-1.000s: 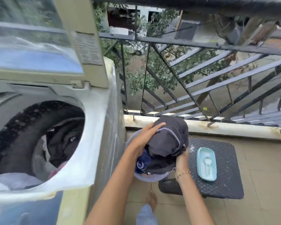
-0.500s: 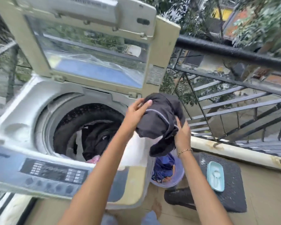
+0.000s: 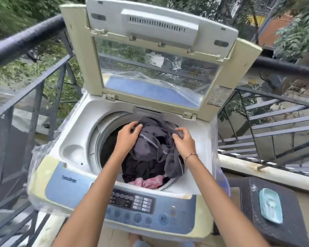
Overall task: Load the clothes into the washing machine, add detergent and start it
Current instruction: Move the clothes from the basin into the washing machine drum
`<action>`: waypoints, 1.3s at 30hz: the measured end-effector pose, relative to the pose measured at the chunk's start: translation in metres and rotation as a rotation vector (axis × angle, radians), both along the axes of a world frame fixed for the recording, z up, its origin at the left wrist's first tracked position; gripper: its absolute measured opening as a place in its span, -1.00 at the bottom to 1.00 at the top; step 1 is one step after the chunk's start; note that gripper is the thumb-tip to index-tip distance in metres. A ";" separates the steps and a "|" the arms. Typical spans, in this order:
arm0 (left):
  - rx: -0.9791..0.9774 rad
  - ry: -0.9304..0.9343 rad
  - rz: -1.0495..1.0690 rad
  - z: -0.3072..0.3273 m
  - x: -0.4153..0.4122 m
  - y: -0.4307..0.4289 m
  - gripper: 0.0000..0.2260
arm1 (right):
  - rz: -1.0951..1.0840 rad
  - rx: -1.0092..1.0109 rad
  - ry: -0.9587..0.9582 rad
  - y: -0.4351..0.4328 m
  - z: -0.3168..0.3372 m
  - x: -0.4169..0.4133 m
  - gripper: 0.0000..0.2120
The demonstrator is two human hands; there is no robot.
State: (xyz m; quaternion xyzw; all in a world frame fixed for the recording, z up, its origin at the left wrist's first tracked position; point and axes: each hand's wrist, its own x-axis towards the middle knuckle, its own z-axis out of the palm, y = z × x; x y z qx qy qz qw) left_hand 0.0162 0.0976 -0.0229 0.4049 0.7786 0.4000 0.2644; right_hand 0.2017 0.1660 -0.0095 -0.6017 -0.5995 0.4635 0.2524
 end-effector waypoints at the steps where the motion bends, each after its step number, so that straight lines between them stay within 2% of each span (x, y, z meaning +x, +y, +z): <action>1: -0.010 0.015 -0.006 -0.008 -0.003 0.000 -0.66 | 0.007 0.002 -0.017 -0.001 -0.004 -0.005 -0.78; 5: 0.004 0.004 -0.002 -0.030 -0.007 0.001 -0.67 | 0.020 -0.001 -0.103 -0.004 -0.017 -0.020 -0.75; 7: -0.051 0.010 -0.029 -0.038 -0.010 0.004 -0.66 | 0.046 -0.049 -0.154 -0.005 -0.020 -0.024 -0.69; 11: -0.410 0.027 -0.221 -0.053 -0.016 0.006 -0.63 | 0.224 -0.169 -0.292 -0.006 -0.031 -0.026 -0.55; 14: -0.507 -0.011 -0.248 -0.056 -0.012 0.003 -0.62 | 0.270 -0.175 -0.288 -0.010 -0.034 -0.020 -0.58; 18: -0.445 -0.051 -0.211 -0.046 0.009 0.003 -0.67 | 0.262 -0.100 -0.178 -0.012 -0.025 -0.005 -0.71; 22: -0.248 -0.089 -0.131 -0.023 0.042 0.009 -0.73 | 0.163 0.002 -0.007 -0.009 -0.008 0.018 -0.83; 27: 0.090 -0.140 -0.024 0.024 0.118 0.023 -0.85 | 0.014 0.077 0.190 0.010 0.011 0.077 -0.77; 31: 0.235 -0.264 -0.025 0.049 0.208 0.038 -0.89 | -0.110 0.029 0.206 0.039 -0.004 0.155 -0.83; 35: 0.191 -0.356 -0.127 0.042 0.305 0.061 -0.87 | -0.211 -0.062 0.153 0.072 -0.046 0.235 -0.78; 37: 0.110 -0.398 -0.157 0.021 0.350 0.076 -0.87 | -0.250 -0.110 0.120 0.087 -0.074 0.270 -0.74; 39: -0.024 -0.380 -0.158 -0.010 0.382 0.090 -0.89 | -0.267 -0.184 0.105 0.098 -0.100 0.297 -0.80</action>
